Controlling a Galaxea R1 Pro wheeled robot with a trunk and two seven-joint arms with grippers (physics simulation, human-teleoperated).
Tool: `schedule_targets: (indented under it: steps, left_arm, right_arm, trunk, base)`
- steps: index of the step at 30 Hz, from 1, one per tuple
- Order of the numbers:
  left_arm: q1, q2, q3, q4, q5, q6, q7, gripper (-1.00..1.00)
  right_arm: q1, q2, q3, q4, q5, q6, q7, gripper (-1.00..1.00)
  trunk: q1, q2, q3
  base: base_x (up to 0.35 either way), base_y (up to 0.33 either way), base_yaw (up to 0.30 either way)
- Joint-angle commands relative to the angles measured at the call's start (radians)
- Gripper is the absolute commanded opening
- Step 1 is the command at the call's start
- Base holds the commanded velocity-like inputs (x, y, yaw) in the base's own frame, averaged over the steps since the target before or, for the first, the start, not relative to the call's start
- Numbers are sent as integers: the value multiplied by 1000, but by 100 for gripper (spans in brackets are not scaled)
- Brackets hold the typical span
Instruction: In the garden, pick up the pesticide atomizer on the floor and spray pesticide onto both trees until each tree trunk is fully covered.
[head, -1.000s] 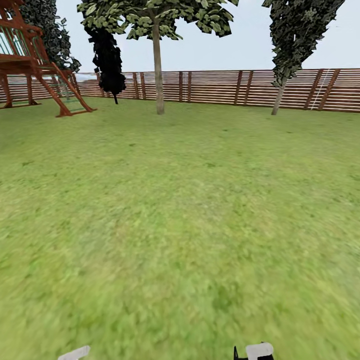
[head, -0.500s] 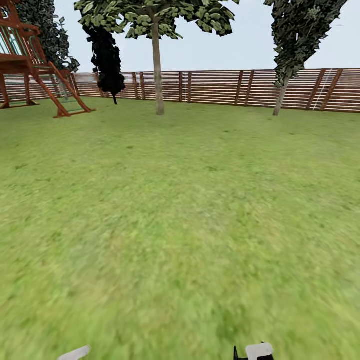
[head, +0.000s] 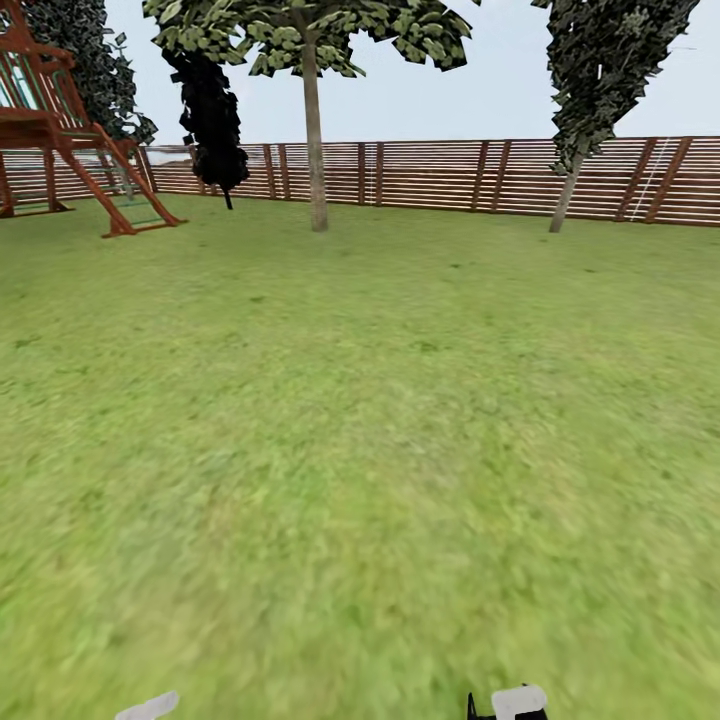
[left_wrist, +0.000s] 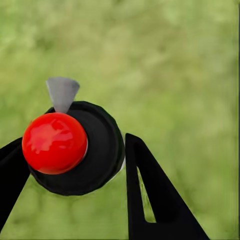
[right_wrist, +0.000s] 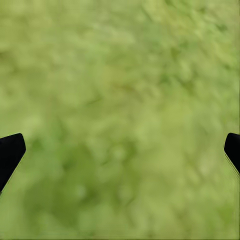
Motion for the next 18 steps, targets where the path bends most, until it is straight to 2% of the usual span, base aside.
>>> schedule_targets:
  steps: [1,18]
  left_arm:
    - [-1,0,-4,1,8,-3,0,-100]
    - [-1,0,-4,1,8,-3,0,-100]
  right_arm:
    - [-1,0,-7,1,11,-2,-5,100]
    - [-1,0,-7,1,11,-2,-5,100]
  trunk:
    - [0,0,-1]
    - [0,0,-1]
  base:
    - [342,0,0]
    - [342,0,0]
